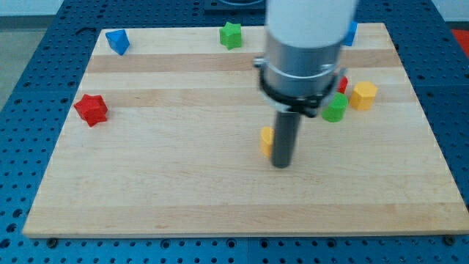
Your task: Move the yellow heart to the bottom left
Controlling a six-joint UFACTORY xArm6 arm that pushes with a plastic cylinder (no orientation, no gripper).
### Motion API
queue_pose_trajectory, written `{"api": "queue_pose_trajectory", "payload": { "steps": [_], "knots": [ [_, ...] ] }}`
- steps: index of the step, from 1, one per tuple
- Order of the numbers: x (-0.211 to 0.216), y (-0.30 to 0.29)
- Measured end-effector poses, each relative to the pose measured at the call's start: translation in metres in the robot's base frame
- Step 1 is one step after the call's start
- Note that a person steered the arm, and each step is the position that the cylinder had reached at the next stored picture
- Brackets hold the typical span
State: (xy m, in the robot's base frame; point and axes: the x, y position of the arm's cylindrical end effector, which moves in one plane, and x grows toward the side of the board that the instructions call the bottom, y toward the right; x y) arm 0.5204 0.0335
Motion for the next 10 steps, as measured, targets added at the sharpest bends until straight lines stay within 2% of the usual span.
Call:
{"api": "queue_pose_trajectory", "payload": {
  "steps": [1,3,4,5,8,9,10],
  "knots": [
    [0.0,-0.036],
    [-0.013,0.063],
    [-0.038,0.074],
    [-0.044,0.038],
    [0.02,-0.16],
    [0.023,-0.184],
    [0.005,-0.157]
  ]
}}
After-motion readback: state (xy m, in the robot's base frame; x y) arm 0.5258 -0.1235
